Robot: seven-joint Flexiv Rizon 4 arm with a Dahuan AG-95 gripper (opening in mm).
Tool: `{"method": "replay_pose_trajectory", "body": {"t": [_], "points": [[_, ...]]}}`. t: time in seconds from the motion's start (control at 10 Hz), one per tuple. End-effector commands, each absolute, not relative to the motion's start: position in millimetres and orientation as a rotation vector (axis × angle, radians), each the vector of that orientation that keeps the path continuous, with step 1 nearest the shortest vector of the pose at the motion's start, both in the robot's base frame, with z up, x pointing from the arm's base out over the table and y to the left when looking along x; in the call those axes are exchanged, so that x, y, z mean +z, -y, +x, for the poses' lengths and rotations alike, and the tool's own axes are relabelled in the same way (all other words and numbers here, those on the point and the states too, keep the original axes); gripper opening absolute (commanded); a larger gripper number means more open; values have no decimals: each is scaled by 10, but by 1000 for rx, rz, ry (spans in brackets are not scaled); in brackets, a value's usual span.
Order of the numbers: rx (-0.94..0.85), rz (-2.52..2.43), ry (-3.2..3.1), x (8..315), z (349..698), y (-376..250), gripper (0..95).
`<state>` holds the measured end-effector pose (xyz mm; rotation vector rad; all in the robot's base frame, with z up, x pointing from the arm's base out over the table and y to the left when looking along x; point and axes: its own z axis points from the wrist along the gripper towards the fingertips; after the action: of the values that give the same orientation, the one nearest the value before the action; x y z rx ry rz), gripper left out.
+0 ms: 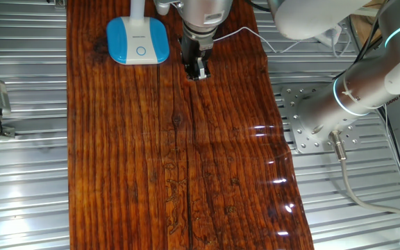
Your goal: Turn on the desk lamp by pressing the button
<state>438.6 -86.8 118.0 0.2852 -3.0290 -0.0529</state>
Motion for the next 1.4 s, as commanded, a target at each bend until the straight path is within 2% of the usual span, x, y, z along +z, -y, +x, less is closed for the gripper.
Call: {"method": "replay_pose_trajectory", "body": {"t": [0.1,1.4], "points": [[-53,290,3036,1125,4393,878,0],[-72,316,3066,798,4479,888,0]]}}
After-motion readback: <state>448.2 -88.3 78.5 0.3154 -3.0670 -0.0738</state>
